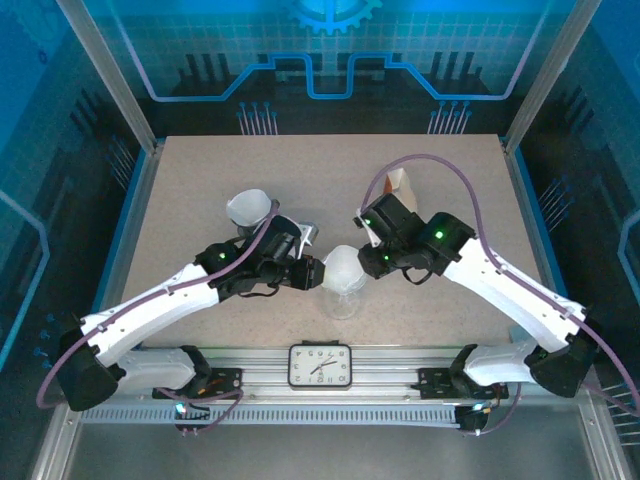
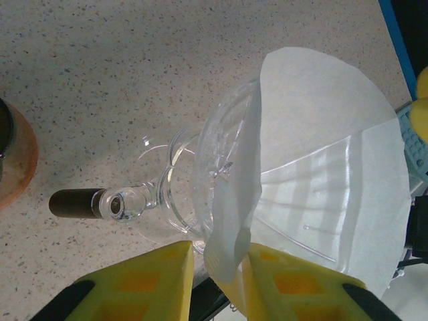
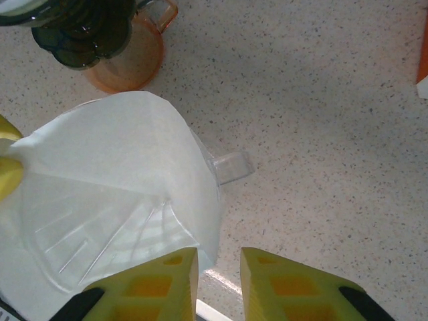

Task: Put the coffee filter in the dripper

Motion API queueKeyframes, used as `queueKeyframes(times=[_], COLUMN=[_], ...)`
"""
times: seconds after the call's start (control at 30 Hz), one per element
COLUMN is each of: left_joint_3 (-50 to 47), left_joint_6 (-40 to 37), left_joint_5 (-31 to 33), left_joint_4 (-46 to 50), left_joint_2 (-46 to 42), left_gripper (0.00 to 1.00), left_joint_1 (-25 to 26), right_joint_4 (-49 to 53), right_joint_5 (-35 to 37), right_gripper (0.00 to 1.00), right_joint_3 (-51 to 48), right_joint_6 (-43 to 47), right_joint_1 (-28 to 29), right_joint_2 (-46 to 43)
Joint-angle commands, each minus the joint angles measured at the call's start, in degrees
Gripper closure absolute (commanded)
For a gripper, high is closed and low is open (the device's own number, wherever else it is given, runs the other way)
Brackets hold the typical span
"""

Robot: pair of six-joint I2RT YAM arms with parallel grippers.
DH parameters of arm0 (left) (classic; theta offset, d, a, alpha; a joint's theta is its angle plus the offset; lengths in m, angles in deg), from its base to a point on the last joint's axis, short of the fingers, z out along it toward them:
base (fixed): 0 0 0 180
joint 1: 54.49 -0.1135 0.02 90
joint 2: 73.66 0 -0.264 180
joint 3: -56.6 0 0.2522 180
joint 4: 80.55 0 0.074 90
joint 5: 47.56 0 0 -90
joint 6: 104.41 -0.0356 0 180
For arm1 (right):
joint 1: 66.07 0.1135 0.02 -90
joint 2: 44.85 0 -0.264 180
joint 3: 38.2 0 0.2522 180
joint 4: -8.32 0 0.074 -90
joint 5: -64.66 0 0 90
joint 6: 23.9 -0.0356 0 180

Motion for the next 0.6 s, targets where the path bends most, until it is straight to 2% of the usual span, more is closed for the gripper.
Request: queueKeyframes(times=[0.0,0.4,0.47,0.57], left_joint_3=[1.27,1.14,1.18,1.14], left_joint_6=[-1.04,-1.46,-1.64,-1.74], left_joint_5=[0.63,0.81,0.77,0.85], left_joint_4=[1.31,1.2,1.11,0.94], left_joint_2=[-0.09,-0.74,-0.79,-0.74], left_gripper=[0.71,0.67,0.66,0.66], left_joint_1=[0.28,0.3,0.28,0.28], right_joint_4=[-1.73,-1.12,-1.24,-2.33], right_joint_5=[-1.4,-0.87,0.3,1.64], right_gripper=[0.75,0.79,0.72,0.54], right_joint_3=[-0.76,-2.19,-1.27,-0.01], right_joint_6=[0.44,-0.99,-1.09,-1.64], right_joint_1=[-0.35,-0.31,-0.25,-0.27], right_joint_2=[1.16,1.04,0.23,-1.41])
